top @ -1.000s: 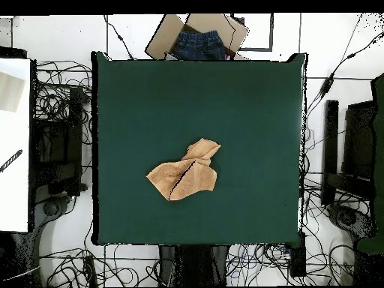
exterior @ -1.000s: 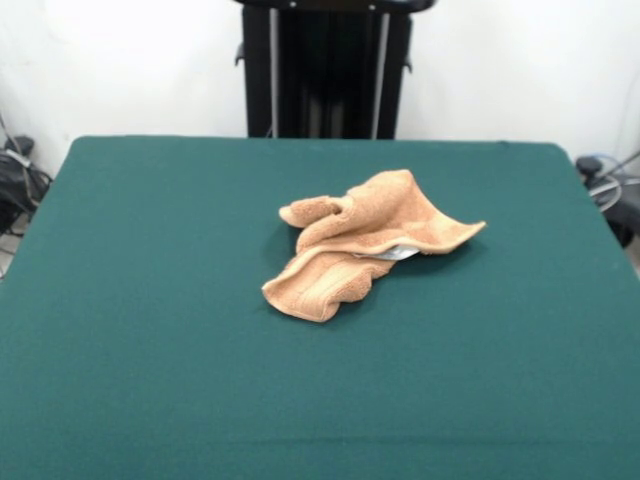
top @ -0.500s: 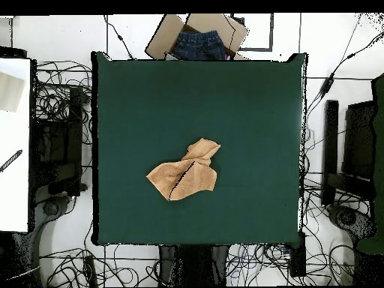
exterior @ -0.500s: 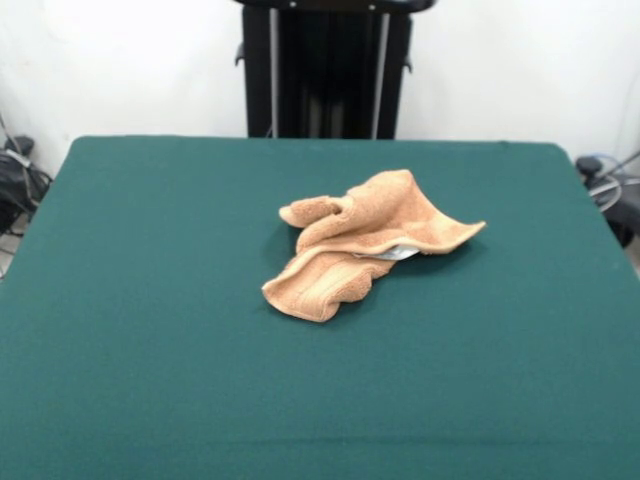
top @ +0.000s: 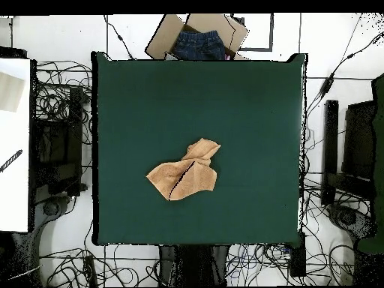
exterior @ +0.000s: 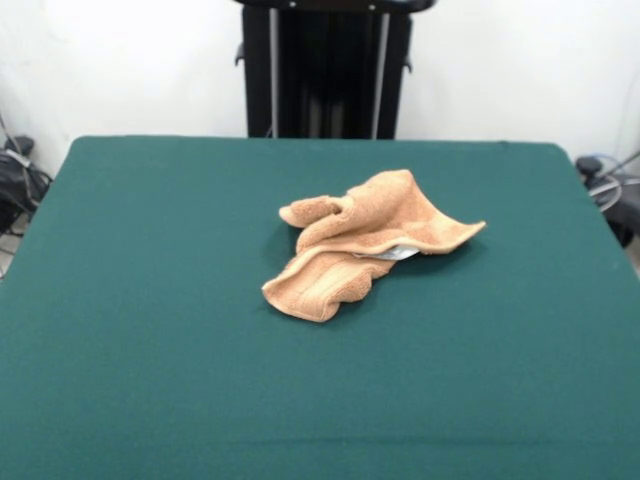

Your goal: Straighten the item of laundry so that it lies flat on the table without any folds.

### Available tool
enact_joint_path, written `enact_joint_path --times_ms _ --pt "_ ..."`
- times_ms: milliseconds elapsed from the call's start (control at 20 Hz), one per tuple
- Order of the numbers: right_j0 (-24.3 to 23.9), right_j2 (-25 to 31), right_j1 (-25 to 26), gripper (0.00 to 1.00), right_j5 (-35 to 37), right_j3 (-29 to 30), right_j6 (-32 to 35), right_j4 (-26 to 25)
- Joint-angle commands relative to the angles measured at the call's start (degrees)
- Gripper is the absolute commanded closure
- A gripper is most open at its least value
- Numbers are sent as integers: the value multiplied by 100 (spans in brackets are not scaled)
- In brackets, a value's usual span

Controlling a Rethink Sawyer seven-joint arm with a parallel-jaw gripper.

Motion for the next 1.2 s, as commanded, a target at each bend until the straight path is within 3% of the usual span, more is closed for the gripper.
enact_joint_path --times_ms 50,350,750,1200 --pt "174 -785 -1413 0 -791 1364 -1482 -1177" --pt "622 -1214 -1826 0 -920 1291 -2107 -1473" --pt "375 -1627 -2725 0 -1989 2207 -1915 -1491" --pt "141 -2071 -2650 0 -2816 2517 -1985 -1261"
